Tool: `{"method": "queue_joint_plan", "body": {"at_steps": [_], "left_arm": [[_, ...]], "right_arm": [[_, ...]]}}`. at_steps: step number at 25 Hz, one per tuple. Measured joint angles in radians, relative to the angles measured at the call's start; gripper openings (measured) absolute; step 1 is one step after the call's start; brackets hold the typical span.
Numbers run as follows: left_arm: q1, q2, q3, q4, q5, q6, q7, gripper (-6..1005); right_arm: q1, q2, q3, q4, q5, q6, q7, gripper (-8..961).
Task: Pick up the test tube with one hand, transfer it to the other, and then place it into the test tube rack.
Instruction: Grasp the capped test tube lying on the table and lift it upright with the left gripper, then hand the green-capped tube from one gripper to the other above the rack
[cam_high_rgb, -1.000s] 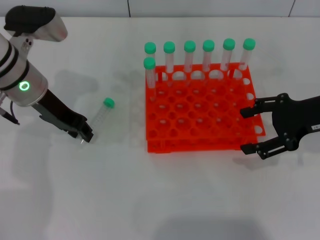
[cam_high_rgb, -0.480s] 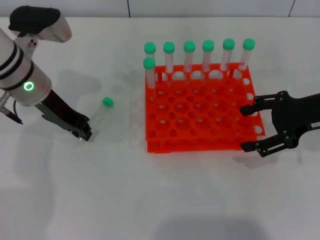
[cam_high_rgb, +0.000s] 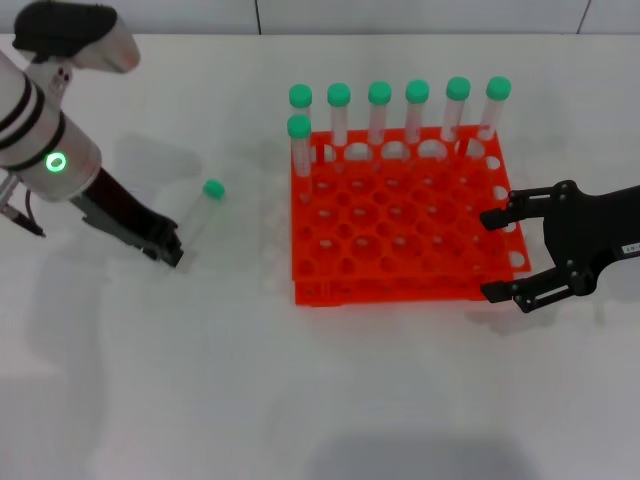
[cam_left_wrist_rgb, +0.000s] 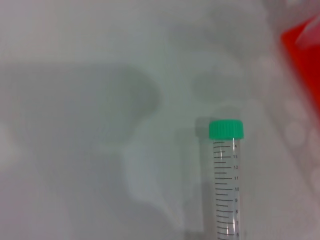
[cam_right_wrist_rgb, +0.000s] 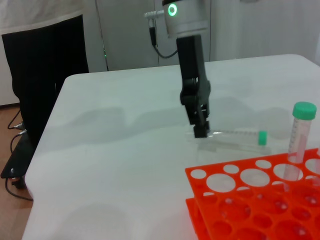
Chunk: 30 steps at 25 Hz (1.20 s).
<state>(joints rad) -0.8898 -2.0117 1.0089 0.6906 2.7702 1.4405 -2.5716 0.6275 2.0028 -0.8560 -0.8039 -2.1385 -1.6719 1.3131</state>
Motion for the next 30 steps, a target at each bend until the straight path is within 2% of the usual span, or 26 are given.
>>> {"method": "queue_joint_plan", "body": {"at_steps": [6,10,14,16,22,25,27,30], "left_arm": [[0.071,-0.008,-0.004,0.18,-0.094,0.047,0.019,200],[0.147,-0.015,-0.004,0.336,-0.156,0.059,0.023,203],[0.228,-0.022,-0.011,0.463,-0.278,0.036,0.094,206],[0.256,-0.023,-0.012,0.488,-0.358,0.009,0.163,208],[0.303,-0.026,-0.013,0.474,-0.572,-0.091,0.417,212],[0.308,-0.026,-0.013,0.411,-0.709,-0.132,0.586,214],[0.294,-0.018,-0.013,0.346,-0.791,-0.137,0.675,216],[0.234,0.015,-0.013,0.176,-0.897,-0.132,0.805,218]], "right_arm": [[-0.004,-0.003,0.005,-0.01,0.004,-0.006,0.01,870],[-0.01,-0.002,0.009,-0.024,0.007,-0.008,0.021,870],[-0.016,0.001,0.01,-0.031,0.01,-0.009,0.029,870],[-0.02,0.002,0.01,-0.032,0.016,-0.009,0.033,870],[-0.029,0.007,0.011,-0.028,0.028,-0.003,0.035,870],[-0.035,0.008,0.01,-0.025,0.045,-0.003,0.034,869],[-0.041,0.008,0.009,-0.024,0.059,-0.002,0.03,869],[-0.049,0.009,0.005,-0.023,0.078,-0.001,0.027,869]]}}
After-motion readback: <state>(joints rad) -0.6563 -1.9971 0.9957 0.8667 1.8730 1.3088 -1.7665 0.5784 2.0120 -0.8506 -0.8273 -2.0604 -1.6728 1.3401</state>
